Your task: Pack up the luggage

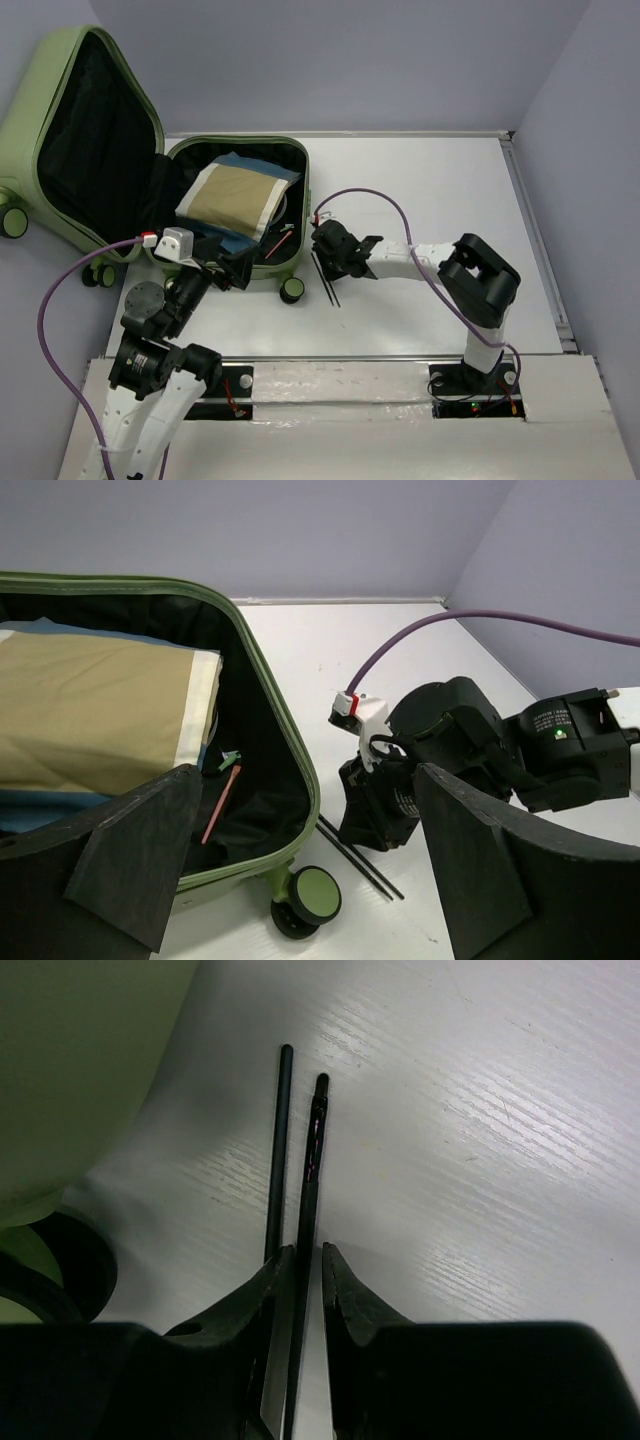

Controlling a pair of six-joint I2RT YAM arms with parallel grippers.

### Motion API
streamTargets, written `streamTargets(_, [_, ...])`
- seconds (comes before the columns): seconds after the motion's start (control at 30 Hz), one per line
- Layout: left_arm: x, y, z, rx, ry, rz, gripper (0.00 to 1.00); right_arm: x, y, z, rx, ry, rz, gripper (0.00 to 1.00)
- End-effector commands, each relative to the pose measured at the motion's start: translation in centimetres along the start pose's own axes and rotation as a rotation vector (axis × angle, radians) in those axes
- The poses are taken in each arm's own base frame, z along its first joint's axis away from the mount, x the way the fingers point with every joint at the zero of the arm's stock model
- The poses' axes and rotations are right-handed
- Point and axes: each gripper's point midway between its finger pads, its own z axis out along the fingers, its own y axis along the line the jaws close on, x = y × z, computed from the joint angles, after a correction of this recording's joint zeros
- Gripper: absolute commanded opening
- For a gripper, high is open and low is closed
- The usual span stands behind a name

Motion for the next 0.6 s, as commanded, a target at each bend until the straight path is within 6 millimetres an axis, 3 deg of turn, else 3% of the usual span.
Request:
streamTargets(0.0, [-1.1, -0.4, 0.2, 0.022, -0.042, 0.01, 0.99, -0.7, -0.6, 0.1, 0.068, -0.01, -0.016, 0.23])
streamTargets(0.3, [-1.1, -0.4, 0.2, 0.022, -0.042, 0.008, 0.99, 0.2, -2.1, 0.2, 0.16, 0.016, -0.032, 0.2])
streamTargets(0.43, [-1.1, -0.4, 0.2, 0.02, -0.041, 0.008, 0.99, 0.9, -2.7, 0.6, 0.197, 0.04, -0.037, 0.23])
streamTargets(0.47, [-1.2, -0.4, 0.1, 0.021, -0.044, 0.01, 0.99, 0.9, -2.8, 0.7, 0.205, 0.039, -0.037, 0.21])
streamTargets(0.5, [-1.1, -0.4, 0.1, 0.02, -0.043, 0.01, 0.99, 0.7, -3.1, 0.6, 0.219, 0.032, -0.036, 0.08])
streamTargets(0.57, [-1.2, -0.4, 0.1, 0.021, -0.046, 0.01, 0.99, 0.2, -3.3, 0.1, 0.233, 0.015, -0.036, 0.07])
